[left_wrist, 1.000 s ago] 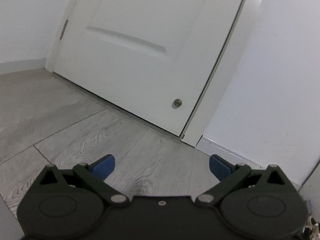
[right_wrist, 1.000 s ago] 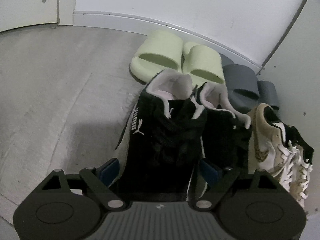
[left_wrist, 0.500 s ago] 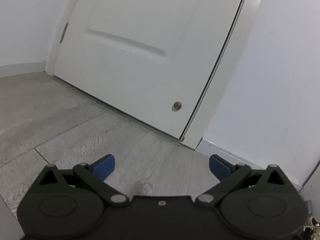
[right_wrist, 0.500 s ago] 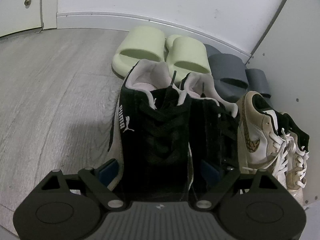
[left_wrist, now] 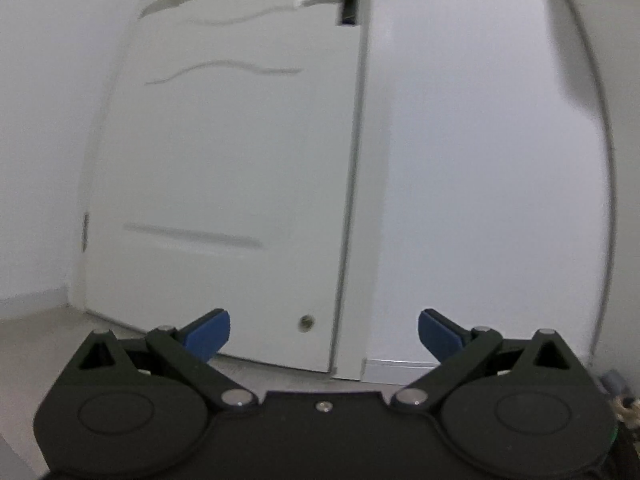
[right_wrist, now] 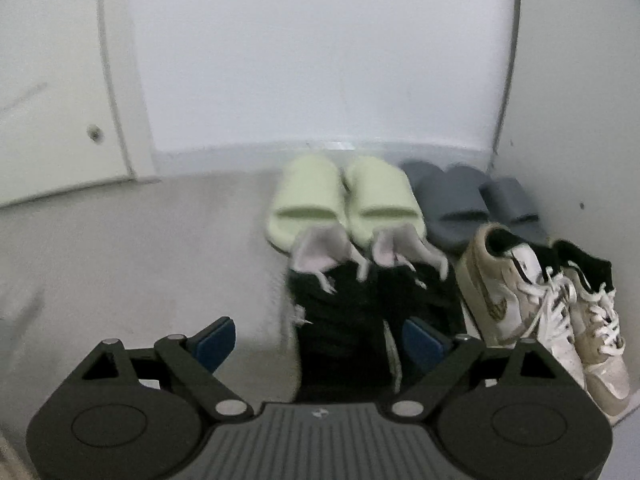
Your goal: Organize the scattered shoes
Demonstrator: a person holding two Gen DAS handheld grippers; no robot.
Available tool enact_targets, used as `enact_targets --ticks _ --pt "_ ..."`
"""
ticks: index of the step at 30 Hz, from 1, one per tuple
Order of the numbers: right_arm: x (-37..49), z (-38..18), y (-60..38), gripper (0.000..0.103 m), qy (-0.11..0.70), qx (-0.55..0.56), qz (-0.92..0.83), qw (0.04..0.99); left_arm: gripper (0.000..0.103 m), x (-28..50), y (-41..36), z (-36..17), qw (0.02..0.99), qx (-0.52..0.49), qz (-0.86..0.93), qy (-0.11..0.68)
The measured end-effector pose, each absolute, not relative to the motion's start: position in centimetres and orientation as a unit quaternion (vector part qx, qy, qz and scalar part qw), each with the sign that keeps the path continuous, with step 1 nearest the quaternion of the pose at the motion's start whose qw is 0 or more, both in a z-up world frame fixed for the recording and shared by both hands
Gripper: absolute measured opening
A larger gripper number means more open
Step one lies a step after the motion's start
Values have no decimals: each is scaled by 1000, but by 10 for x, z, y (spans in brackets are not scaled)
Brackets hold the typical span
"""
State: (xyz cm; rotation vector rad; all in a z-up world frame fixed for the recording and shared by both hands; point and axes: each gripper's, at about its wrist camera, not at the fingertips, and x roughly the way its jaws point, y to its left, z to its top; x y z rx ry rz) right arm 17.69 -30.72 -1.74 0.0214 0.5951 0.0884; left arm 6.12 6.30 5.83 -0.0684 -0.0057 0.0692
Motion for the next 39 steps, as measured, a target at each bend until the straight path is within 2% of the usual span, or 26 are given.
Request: enact_targets --ticks 4,10,14,23,39 --pt "148 -2 -303 95 266 16 70 961 102 35 43 79 999 -21 -22 -10" --pt "92 27 -293 102 214 36 102 971 102 20 8 88 995 -44 -63 56" --pt "59 38 -291 103 200 53 103 973 102 14 -19 84 994 -16 -49 100" --pt "20 48 -295 103 217 59 71 972 102 20 -44 77 974 -43 -39 219" --pt "-17 44 -278 103 248 29 59 967 102 -11 -60 59 967 -2 -25 255"
